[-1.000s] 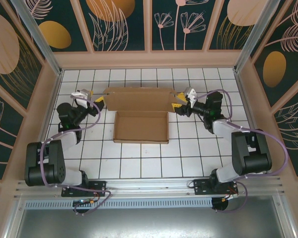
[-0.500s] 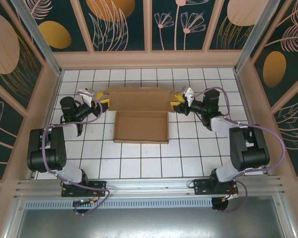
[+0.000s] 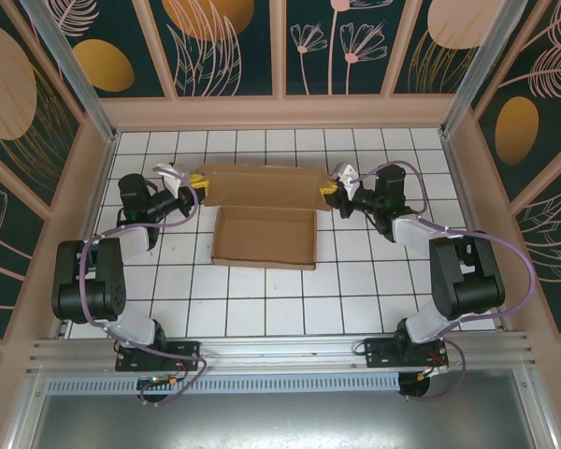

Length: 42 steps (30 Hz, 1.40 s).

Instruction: Fold the paper box

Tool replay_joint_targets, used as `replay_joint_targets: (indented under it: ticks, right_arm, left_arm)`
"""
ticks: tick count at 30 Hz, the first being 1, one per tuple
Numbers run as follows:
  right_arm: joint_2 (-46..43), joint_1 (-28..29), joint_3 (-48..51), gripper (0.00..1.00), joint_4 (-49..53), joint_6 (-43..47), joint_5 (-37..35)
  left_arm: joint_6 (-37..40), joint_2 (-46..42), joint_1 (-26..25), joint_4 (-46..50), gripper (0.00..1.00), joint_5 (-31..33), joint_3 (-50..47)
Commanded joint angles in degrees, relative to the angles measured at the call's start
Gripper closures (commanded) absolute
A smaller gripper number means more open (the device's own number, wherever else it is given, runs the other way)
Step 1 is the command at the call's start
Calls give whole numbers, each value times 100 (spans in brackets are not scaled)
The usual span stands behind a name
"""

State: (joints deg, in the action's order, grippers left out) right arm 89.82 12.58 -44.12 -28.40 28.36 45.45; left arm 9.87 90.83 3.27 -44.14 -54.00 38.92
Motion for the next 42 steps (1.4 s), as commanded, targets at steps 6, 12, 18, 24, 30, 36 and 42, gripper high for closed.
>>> replay_joint_targets:
  ticks: [6,12,18,24,30,36,42]
  right_arm:
    - [-164,271,-156,100,190,-144,-736]
    - [-409,608,7,100,-289,-1046,-1757]
    - [-502,1184,-328,100,135,-2168,-3959]
    - [-46,1599,-927,100,777,-3048,-5029]
    - [312,2039,-1598,97,1282,-4515,-6565]
    - [521,2548,-1719,94,727,-4846,-7448]
    - [598,2736,-1582,94,329,-4903,-7654]
  left_arm:
    - [465,-91,-360,763,94,203,119]
    - [-186,-605,-575,335,99,1118,-186]
    - [-1377,-1070,-744,254,100,2683,-329]
    - [-2689,-1011,-1136,406,100,3273,-268]
    - [-3365,-1107,-1521,222,97,3914,-470]
    - [-3891,-1135,-2042,-33,90,4759,-510]
    - [-4260,-953,-2381,-252,77,5283,-471]
